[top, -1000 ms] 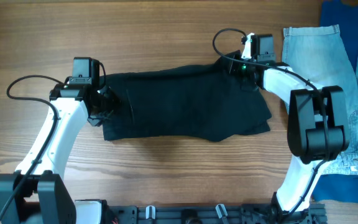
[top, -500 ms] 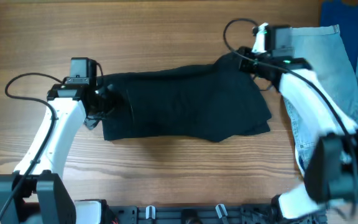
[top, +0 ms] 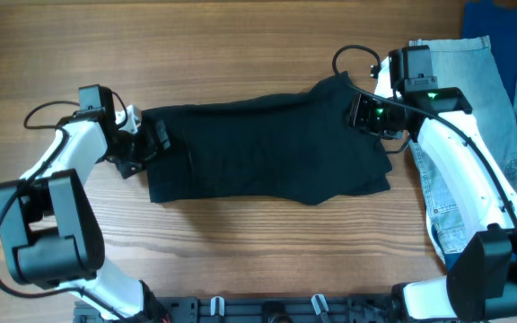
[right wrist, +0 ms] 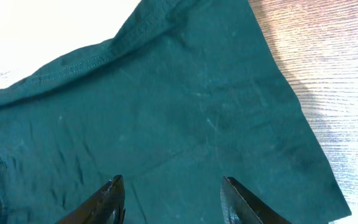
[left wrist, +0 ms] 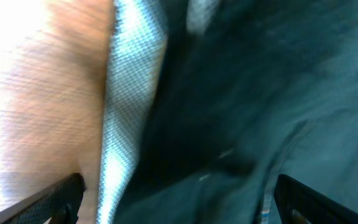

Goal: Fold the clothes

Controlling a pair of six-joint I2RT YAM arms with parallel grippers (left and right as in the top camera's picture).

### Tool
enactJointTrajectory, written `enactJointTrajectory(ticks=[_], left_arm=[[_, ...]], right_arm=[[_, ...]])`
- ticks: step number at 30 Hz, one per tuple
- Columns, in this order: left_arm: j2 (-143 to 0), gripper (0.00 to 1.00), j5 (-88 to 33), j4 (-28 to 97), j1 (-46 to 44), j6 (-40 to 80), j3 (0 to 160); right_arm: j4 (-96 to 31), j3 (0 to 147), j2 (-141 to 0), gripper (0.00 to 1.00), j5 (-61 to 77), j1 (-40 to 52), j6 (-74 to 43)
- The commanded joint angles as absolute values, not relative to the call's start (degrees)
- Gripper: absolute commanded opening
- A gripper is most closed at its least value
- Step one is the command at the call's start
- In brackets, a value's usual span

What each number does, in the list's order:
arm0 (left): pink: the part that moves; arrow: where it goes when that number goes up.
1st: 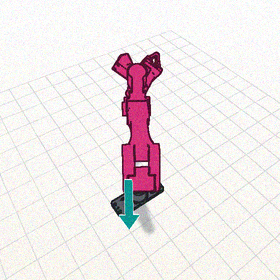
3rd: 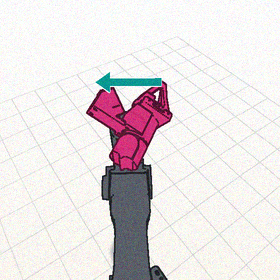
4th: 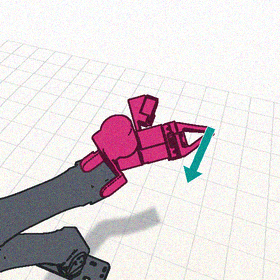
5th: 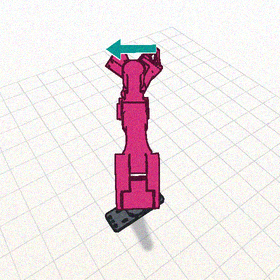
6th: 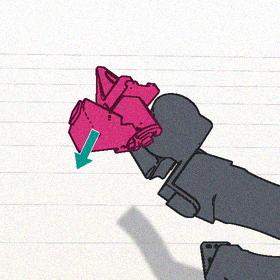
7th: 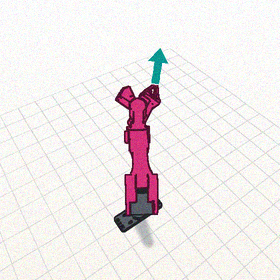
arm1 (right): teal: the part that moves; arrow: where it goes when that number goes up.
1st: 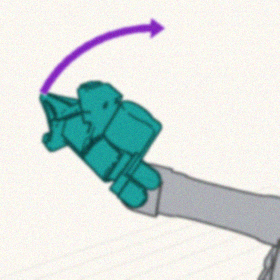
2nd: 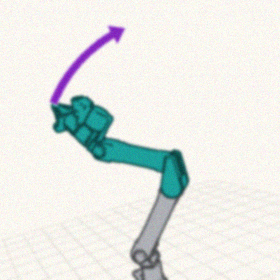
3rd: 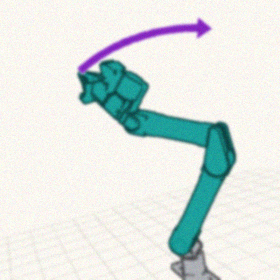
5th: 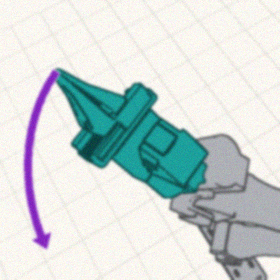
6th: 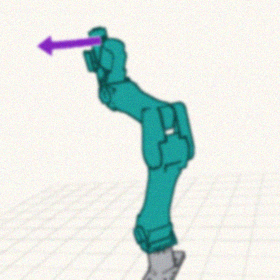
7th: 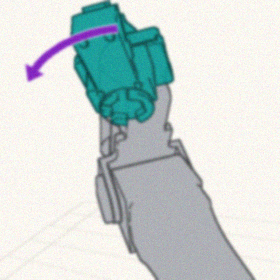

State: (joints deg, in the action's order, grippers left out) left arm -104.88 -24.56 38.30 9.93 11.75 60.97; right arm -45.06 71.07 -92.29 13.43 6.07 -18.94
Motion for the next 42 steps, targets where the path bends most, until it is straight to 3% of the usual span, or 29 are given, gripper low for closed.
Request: enactJointTrajectory(ticks=[1,4,6,7,10,13,17,18,19,22,26,34,42], left_arm=[[-112.2,0.99,-29.65,37.91,9.8,7.68,59.79],[-114.45,0.93,-34.13,37.87,9.47,7.66,59.79],[-114.56,0.85,-34.76,37.78,9.1,7.66,59.79],[-114.56,0.75,-34.76,37.65,8.8,7.66,59.79],[-114.56,0.73,-34.74,37.39,7.99,7.68,59.79],[-114.56,0.6,-34.7,37.43,7.75,7.66,59.79],[-114.56,0.28,-34.41,37.41,7.77,7.66,59.81],[-114.54,0.12,-33.87,37.41,7.77,7.68,59.81],[-114.54,0.04,-33.1,37.45,7.79,7.7,59.81],[-114.32,0.04,-32.91,37.76,8.01,7.68,59.94],[-113.12,0.04,-32.21,45.15,8.56,7.73,63.7],[-109.58,0.04,-30.81,67.48,8.82,7.68,79.79],[-103.02,0.04,-30.81,70.87,8.86,7.79,85.36]], right_arm=[[-45.89,70.81,-93.01,0.5,12.97,5.96,-18.24],[-47.11,70.81,-93.01,0.5,12.97,5.96,-18.22],[-47.68,70.81,-93.01,0.5,12.97,5.96,-18.2],[-48.18,70.81,-93.01,0.5,13.02,5.96,-18.17],[-49.69,70.81,-93.01,0.5,12.97,6.0,-18.15],[-50.24,70.81,-93.01,0.5,12.97,6.0,-18.13],[-50.35,70.81,-93.01,0.5,12.97,6.0,-18.04],[-50.41,70.81,-93.01,0.5,12.97,6.0,-17.98],[-50.52,70.81,-93.01,0.5,12.97,6.0,-17.93],[-51.72,70.78,-93.01,0.44,14.81,6.04,-14.94],[-54.43,70.78,-93.19,0.18,22.63,7.22,-8.95],[-51.31,70.78,-97.3,0.14,25.56,20.23,-9.76],[-41.39,70.78,-111.24,0.11,29.12,31.11,-16.51]])
